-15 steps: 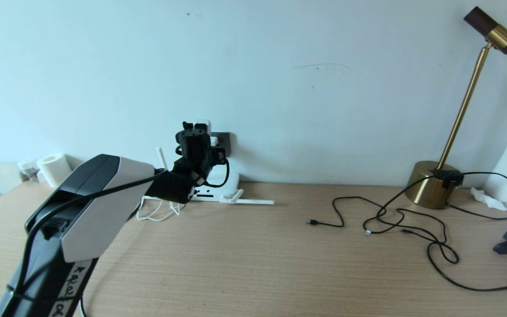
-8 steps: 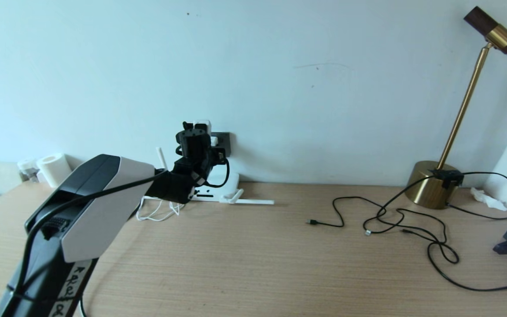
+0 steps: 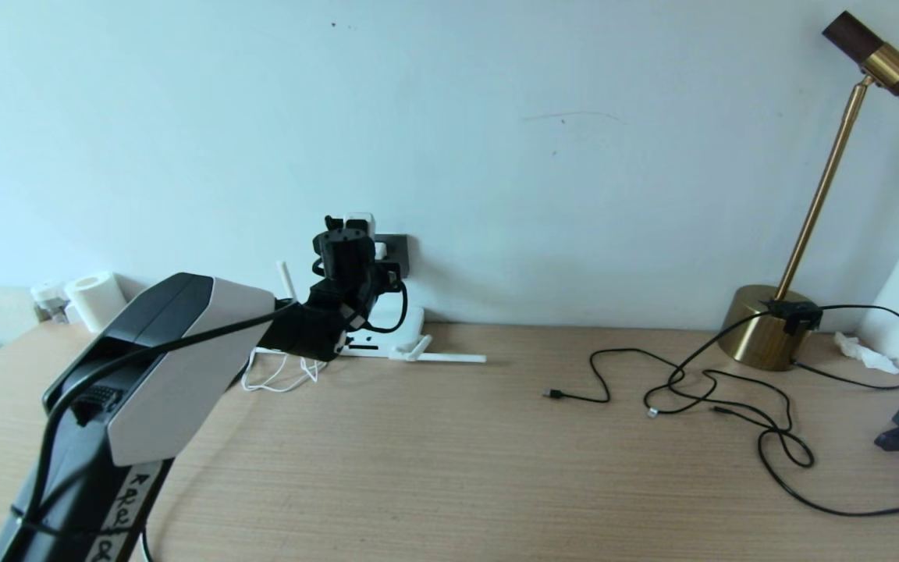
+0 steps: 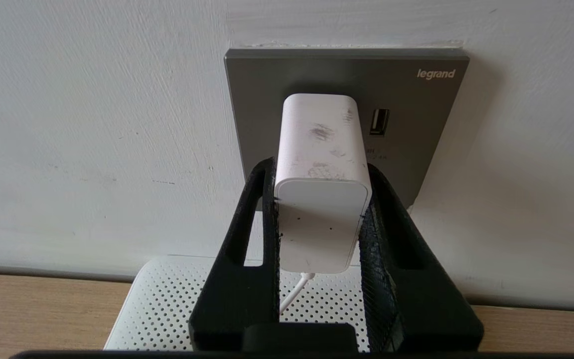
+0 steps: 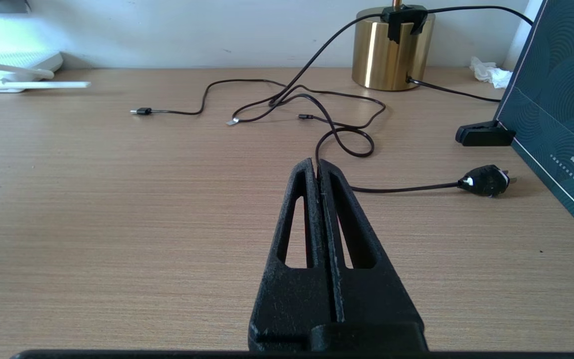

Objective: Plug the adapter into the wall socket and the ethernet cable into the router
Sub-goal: Plug plug into socket

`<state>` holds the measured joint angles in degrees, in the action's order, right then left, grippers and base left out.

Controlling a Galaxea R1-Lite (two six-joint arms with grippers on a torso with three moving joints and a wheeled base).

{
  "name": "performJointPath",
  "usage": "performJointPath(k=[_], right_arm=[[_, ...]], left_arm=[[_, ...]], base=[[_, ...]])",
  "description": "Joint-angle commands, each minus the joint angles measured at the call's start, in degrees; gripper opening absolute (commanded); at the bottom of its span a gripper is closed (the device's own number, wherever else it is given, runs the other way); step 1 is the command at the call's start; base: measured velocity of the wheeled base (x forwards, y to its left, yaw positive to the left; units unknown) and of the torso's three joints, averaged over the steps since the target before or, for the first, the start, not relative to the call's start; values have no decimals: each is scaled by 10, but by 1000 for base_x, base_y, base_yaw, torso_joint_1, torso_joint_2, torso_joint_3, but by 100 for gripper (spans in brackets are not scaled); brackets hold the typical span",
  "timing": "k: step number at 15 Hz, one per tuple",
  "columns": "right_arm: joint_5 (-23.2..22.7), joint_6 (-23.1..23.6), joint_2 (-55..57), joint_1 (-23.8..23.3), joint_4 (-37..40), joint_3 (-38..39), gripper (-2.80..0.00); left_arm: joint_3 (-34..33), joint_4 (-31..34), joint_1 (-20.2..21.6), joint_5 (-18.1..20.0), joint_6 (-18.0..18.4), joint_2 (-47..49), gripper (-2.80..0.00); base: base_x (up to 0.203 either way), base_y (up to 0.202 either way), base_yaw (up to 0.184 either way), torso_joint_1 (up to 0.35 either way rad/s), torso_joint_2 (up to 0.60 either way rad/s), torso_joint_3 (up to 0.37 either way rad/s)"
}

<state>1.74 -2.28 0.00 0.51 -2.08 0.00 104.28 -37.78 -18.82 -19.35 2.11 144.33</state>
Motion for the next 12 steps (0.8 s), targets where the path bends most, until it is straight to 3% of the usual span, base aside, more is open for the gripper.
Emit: performJointPath(k=[1, 12], right_arm=[[0, 0, 0, 0, 0, 6, -280], [0, 0, 0, 0, 0, 6, -280]], left_arm=[[-7, -1, -2, -1, 0, -6, -280], [-9, -3, -2, -1, 0, -6, -280]], base=[[0, 0, 0, 0, 0, 0], [0, 0, 0, 0, 0, 0]])
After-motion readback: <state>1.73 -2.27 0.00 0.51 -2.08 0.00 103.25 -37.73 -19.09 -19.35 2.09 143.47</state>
